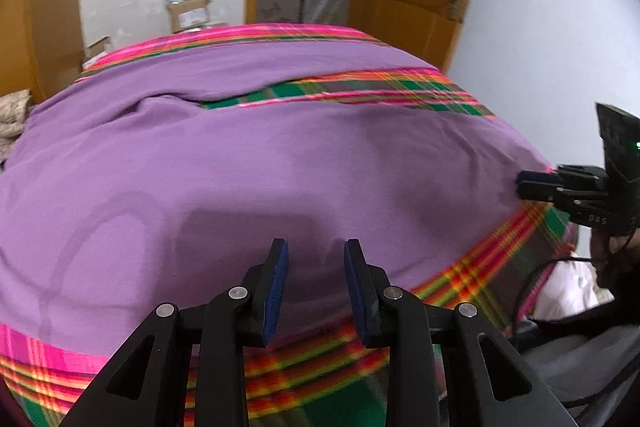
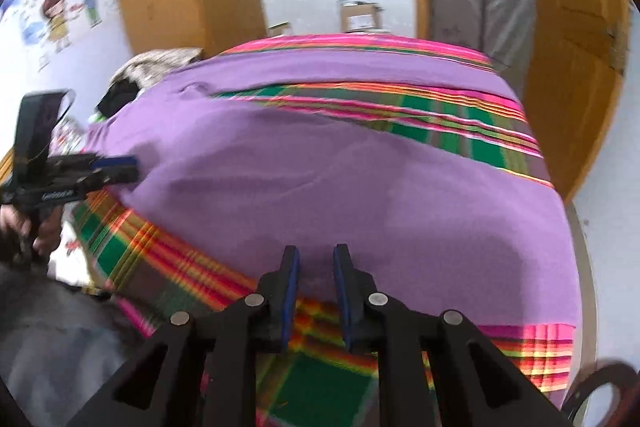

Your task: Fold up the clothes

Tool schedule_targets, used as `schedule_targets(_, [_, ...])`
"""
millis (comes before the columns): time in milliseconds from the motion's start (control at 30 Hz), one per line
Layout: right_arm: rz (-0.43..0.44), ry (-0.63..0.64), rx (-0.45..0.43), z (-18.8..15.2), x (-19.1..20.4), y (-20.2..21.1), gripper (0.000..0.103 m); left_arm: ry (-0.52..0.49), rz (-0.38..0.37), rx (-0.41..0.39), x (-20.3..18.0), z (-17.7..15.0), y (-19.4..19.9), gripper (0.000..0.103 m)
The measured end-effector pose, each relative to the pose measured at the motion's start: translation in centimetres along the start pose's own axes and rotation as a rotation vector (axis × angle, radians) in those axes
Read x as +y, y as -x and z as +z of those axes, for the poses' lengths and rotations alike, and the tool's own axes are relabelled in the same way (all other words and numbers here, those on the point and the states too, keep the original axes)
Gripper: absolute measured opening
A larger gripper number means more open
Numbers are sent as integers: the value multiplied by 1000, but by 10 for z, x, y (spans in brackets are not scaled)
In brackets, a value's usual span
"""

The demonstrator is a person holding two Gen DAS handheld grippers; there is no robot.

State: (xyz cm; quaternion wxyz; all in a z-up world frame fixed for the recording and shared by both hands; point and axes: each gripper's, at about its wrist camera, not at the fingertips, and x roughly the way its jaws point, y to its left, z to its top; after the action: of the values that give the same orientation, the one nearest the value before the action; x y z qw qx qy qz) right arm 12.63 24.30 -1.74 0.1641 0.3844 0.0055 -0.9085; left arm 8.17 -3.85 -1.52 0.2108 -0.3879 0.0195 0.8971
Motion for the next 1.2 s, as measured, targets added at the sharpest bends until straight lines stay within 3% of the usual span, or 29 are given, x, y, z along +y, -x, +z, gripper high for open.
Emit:
schedule_targets(233, [-31, -64, -26, 19, -3, -16, 18, 110, 86, -8, 34, 3, 0, 30])
schedule_targets(367, [7, -40, -67, 39, 13, -29, 19, 134, 134, -27, 44, 8, 1, 30])
schedule_targets(533, [-3, -11, 1, 50, 23, -53, 19, 194, 214, -23, 63, 15, -5, 30])
schedule_targets(767, [-9, -113, 9, 54, 1, -57, 19, 267, 314, -31, 88, 18, 1, 30])
schedule_targets(1200, [-5, -72, -3, 72, 9, -61, 19, 287, 375, -26, 107, 25, 0, 30])
